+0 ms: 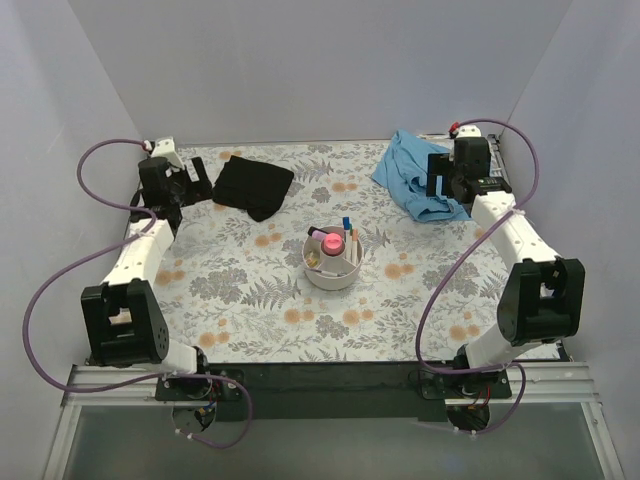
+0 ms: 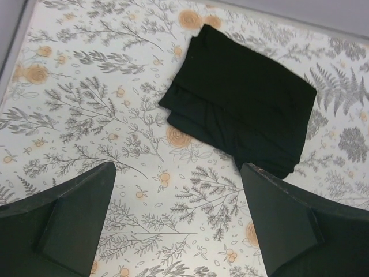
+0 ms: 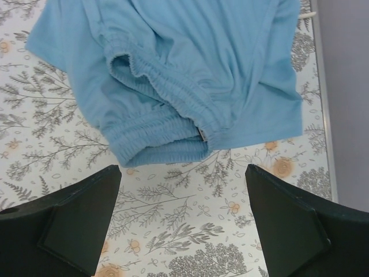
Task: Sort the stationery into containers
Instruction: Reset both arms
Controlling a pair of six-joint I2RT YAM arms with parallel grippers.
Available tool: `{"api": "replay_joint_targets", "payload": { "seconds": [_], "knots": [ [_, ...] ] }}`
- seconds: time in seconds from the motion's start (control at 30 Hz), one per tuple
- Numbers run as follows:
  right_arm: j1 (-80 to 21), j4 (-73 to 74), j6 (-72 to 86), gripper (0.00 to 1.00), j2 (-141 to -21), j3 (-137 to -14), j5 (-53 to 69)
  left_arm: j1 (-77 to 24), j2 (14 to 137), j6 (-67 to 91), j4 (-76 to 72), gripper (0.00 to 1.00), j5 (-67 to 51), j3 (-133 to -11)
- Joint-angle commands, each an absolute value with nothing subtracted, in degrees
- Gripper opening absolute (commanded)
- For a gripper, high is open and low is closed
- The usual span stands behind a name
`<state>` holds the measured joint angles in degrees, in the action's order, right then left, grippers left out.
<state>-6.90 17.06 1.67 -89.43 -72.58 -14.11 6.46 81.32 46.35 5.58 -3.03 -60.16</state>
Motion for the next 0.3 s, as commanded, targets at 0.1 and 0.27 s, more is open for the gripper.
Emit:
{"api": "replay_joint_targets", "payload": {
  "seconds": [0.1,0.27],
  "knots": [
    [-6.9,19.9,-1.3,0.98,-83.3,-70.6,-17.0,5.5,85.3,38.9,4.5,0.92,-7.3,-62.5],
    [-6.9,19.1,-2.6,0.98,-81.5,-67.9,-14.9,5.4,85.7,41.9,7.1,0.92,-7.6,-64.1]
  ]
}}
